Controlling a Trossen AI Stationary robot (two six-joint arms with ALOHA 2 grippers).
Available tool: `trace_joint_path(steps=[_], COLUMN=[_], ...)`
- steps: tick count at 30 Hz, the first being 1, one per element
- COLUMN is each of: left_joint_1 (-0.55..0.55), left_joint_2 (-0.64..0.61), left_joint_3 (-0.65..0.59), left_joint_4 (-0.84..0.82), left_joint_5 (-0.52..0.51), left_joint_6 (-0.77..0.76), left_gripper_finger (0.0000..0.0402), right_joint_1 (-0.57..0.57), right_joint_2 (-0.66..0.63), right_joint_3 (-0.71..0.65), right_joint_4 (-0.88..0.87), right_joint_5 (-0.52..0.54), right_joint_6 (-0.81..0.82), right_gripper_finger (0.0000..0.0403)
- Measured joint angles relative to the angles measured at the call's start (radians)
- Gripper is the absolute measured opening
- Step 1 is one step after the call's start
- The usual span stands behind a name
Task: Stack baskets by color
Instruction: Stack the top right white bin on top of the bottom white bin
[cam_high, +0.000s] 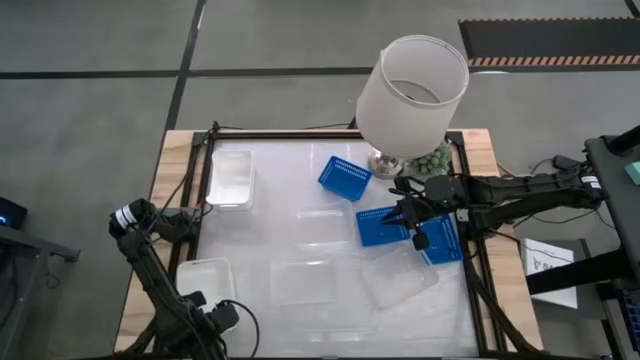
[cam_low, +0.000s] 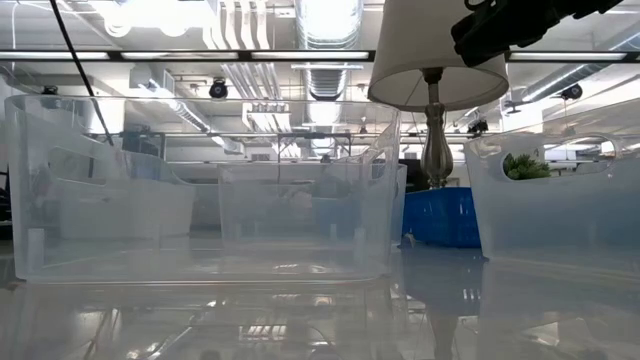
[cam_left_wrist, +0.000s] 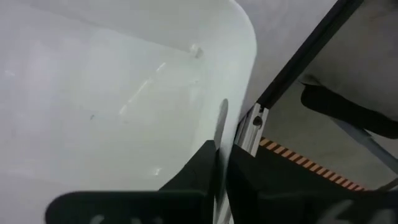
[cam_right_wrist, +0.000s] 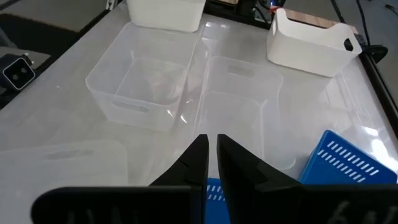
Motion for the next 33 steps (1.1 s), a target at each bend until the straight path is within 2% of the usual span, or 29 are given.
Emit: trace_joint_path(steps=[6,15,24,33], left_joint_1=[0.000,-0.022,-0.053,-0.068], left_joint_2=[0.000,-0.006,-0.021,-0.031], left_joint_3=[0.022,0.052,0.055,0.017], left_joint_4=[-0.012,-0.035,-0.055,-0.053], left_joint_5=[-0.010,-0.172,-0.268,-0.279], left_joint_6=[0.003,0.000,-0.049,-0.078], left_gripper_finger=[0.0002,0.0000,0.0000,0.0000], right_joint_1=[0.000,0.000,0.000,0.000], right_joint_2=[0.000,0.000,0.000,0.000], right_joint_3=[0.000,-0.006,-0.006,-0.006], right_joint_4=[0.000,0.001,0.002,0.002], right_joint_5=[-0.001,-0.001,-0.001,-0.001], right_joint_6=[0.010,0.012,0.009,0.008], right_gripper_finger=[0.0027,0.0027,0.0027,0.0027])
